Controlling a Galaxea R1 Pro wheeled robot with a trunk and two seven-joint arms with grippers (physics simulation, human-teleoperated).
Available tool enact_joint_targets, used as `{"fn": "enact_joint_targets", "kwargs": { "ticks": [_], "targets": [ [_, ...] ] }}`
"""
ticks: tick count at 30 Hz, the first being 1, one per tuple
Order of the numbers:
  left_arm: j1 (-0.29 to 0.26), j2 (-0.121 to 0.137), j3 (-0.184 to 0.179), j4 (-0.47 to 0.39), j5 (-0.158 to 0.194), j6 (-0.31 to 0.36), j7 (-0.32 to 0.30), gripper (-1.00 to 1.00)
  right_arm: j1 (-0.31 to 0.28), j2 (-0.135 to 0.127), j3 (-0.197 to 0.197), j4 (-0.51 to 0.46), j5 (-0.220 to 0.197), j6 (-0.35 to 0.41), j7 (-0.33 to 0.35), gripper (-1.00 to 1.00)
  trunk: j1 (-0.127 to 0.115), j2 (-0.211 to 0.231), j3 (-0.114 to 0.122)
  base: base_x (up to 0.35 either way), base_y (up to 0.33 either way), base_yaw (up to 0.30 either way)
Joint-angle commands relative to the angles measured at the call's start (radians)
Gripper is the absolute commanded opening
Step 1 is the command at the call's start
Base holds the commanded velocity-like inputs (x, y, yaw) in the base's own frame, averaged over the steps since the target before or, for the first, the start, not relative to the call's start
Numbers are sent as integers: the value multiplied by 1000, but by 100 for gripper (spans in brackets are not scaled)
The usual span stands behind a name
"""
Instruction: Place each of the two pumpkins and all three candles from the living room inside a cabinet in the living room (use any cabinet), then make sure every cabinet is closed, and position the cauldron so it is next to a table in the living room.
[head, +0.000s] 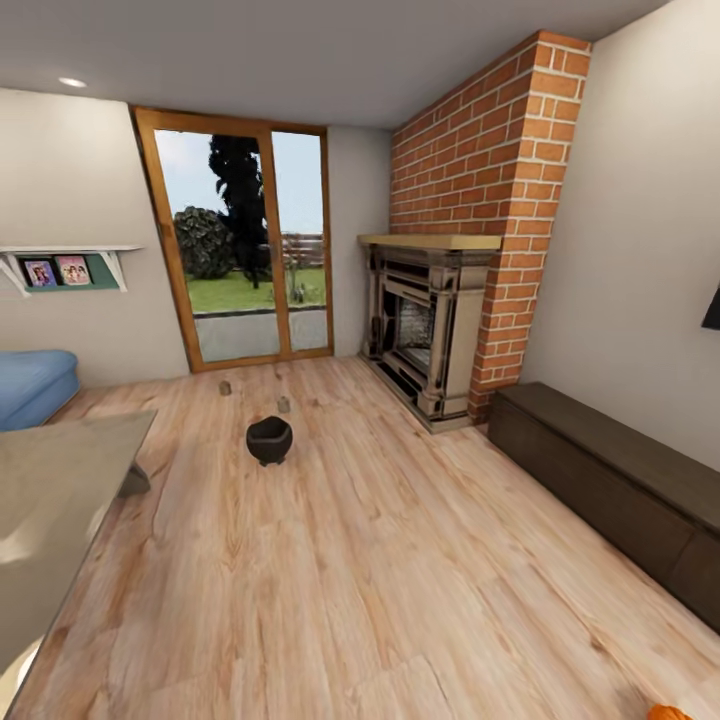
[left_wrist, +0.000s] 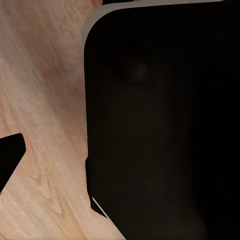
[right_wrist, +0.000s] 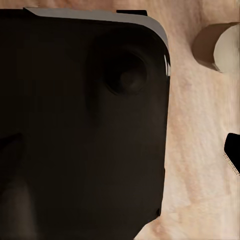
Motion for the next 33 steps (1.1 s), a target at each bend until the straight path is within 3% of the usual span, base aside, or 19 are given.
{"fn": "enact_joint_targets", "kwargs": {
  "ticks": [1,17,26,33],
  "targets": [
    [0,0,1,-1,1,-1,0,100,0,5,-1,0,-2,3,-3,100,0,0,-1,298,90,10],
    [0,0,1,0,2,-25,0,100,0,14,-4,0,-3,-6,-19,100,0,0,-1,309,92,1],
    [0,0,3,0,2,-44,0,100,0,14,-4,0,-2,-5,-18,100,0,0,-2,335,6,191],
    [0,0,4,-1,2,-59,0,100,0,14,-1,0,5,-3,-9,100,0,0,-2,337,0,29]
  ]
}}
